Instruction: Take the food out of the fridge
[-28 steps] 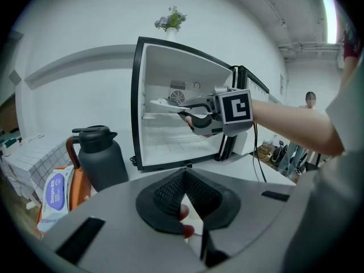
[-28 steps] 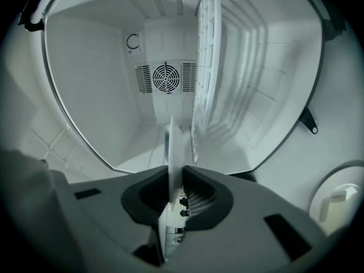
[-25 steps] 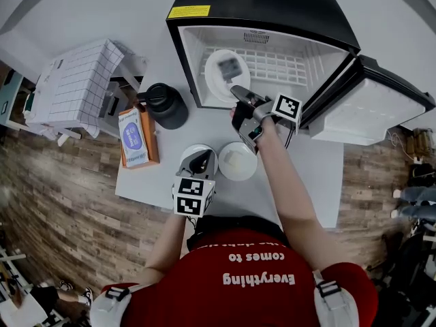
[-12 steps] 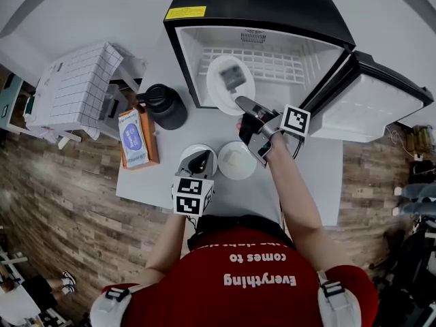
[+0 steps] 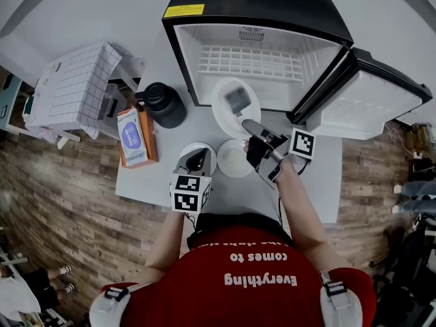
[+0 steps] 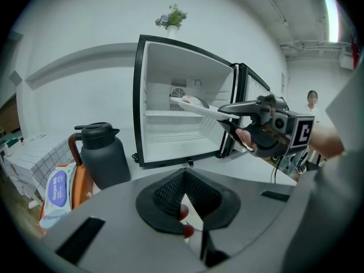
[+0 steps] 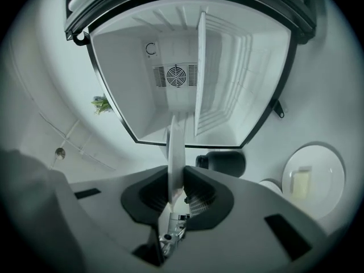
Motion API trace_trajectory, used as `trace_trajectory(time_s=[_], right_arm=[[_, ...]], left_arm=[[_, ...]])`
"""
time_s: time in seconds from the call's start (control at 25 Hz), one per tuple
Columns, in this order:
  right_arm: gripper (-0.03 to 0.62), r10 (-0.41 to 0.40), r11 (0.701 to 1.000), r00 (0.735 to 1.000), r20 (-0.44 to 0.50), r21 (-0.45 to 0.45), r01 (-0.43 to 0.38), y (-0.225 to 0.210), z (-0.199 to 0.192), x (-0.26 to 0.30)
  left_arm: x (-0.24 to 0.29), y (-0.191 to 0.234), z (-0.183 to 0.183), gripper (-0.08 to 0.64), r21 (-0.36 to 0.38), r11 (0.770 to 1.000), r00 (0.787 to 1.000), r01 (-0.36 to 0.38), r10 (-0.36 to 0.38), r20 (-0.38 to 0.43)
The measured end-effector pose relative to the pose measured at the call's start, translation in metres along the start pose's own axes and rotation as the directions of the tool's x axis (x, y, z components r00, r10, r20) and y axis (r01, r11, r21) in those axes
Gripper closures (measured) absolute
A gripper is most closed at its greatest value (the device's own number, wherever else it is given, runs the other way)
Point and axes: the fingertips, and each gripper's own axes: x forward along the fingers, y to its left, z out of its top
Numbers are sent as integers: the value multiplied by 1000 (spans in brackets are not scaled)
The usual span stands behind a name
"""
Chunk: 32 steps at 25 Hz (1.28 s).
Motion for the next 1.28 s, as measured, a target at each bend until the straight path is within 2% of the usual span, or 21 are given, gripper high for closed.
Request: trace_trajectory(time_s=[0.16, 0.48, 0.8, 1.28], right_arm=[[537, 22, 997, 1000, -14, -72, -23, 11, -11, -18], [537, 116, 976, 991, -62, -178, -125, 39, -39, -53], [537, 115, 978, 989, -95, -162, -129, 34, -66, -83], [537, 131, 981, 990, -52, -139, -137, 31, -73, -101]], left_arm=[[-1, 1, 0, 554, -1, 1000, 1000, -6, 6, 2], [-7, 0, 1, 554, -5, 1000, 1000, -13, 13, 10], [-12, 0, 1, 554, -8, 1000, 1000, -20, 20, 15], [-18, -6, 1, 554, 9, 1000, 1000, -22, 22, 6]])
